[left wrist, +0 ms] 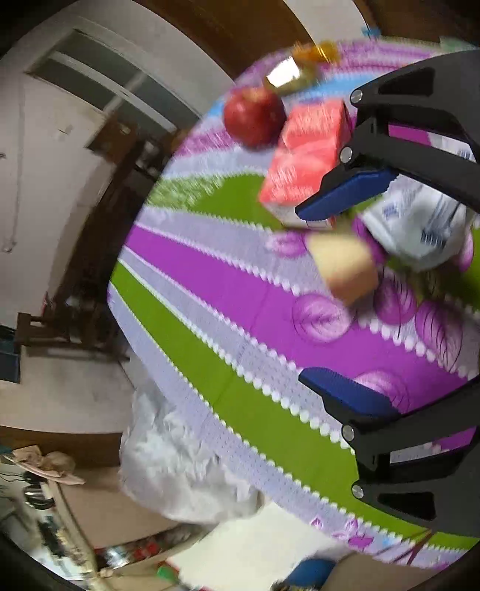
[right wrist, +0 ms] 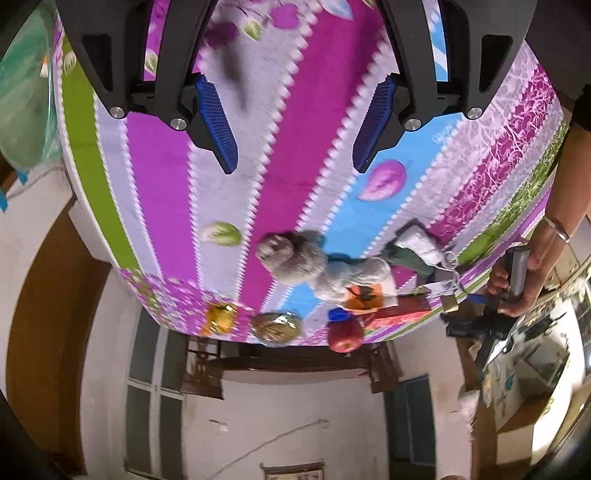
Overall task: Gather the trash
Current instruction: 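Move both open tools back toward the table items, then grasp the yellow sponge with the left tool while the right tool grasps the white sachet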
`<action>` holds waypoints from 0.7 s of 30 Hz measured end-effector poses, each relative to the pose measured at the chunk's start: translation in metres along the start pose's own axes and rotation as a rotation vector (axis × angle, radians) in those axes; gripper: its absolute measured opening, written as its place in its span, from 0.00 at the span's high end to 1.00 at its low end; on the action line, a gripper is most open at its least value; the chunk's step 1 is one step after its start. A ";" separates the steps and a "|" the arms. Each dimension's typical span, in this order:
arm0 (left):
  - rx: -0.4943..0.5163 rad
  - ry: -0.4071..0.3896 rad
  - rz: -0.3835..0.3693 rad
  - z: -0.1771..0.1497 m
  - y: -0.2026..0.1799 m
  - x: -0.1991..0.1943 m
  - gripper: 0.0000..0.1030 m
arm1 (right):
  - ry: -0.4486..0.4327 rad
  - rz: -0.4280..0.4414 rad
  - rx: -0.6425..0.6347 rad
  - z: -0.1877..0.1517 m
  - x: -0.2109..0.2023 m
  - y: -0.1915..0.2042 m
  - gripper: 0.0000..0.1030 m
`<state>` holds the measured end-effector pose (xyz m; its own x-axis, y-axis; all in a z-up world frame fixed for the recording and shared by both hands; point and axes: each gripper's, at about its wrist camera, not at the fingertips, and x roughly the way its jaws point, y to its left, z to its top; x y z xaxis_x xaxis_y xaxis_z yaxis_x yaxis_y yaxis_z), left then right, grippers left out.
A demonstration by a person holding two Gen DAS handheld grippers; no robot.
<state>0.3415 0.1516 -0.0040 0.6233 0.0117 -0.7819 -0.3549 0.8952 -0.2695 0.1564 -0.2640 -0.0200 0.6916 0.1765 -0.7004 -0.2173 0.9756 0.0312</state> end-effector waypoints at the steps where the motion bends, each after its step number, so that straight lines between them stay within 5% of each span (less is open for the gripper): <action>1: 0.005 -0.015 -0.006 -0.001 -0.002 -0.003 0.24 | -0.004 0.007 -0.008 0.004 0.000 0.003 0.35; 7: 0.106 0.005 0.061 -0.007 -0.017 0.011 0.25 | -0.039 0.048 -0.084 0.026 0.002 0.040 0.35; 9: 0.095 0.084 0.005 -0.012 -0.014 0.028 0.57 | -0.050 0.052 -0.129 0.037 0.004 0.055 0.36; 10: 0.092 0.104 -0.019 -0.013 -0.013 0.033 0.64 | -0.062 0.057 -0.154 0.044 0.005 0.063 0.36; 14: 0.071 0.037 -0.036 -0.012 -0.005 0.012 0.68 | -0.083 0.108 -0.262 0.079 0.016 0.095 0.42; 21: 0.071 -0.095 0.053 -0.006 0.010 -0.019 0.68 | 0.044 0.224 -0.486 0.145 0.093 0.163 0.42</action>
<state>0.3221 0.1570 0.0043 0.6691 0.0986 -0.7366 -0.3409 0.9214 -0.1864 0.2853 -0.0696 0.0237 0.5645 0.3570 -0.7442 -0.6573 0.7398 -0.1436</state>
